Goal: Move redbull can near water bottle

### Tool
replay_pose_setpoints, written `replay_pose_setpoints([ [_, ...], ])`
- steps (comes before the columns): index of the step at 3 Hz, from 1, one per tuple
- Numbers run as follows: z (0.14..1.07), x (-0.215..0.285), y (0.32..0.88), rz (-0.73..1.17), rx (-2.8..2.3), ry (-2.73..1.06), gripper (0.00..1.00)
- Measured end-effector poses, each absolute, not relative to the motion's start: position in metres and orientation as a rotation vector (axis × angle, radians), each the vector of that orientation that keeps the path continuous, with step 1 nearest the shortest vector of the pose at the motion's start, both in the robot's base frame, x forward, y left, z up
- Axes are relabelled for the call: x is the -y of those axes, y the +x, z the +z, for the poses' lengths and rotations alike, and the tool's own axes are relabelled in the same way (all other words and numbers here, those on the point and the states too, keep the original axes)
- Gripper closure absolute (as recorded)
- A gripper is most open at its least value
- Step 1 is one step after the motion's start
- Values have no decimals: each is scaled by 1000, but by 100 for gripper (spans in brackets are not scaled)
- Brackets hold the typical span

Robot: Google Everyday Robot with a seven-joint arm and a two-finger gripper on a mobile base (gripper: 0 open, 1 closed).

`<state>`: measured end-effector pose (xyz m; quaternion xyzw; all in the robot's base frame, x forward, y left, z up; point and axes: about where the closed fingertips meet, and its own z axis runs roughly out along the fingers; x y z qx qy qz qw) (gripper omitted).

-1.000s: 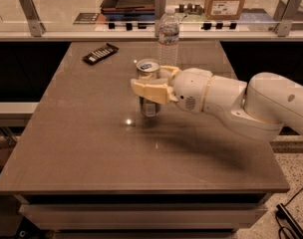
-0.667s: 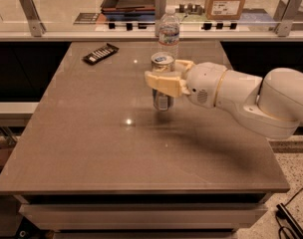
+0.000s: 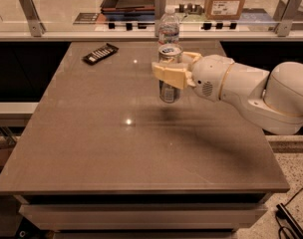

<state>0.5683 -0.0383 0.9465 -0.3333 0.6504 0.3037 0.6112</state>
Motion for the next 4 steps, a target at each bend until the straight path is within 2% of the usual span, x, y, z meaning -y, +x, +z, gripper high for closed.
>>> replay_pose_setpoints([
  [2, 934, 31, 579, 668, -1509, -745, 100],
  [4, 936, 48, 611, 635, -1489, -696, 100],
])
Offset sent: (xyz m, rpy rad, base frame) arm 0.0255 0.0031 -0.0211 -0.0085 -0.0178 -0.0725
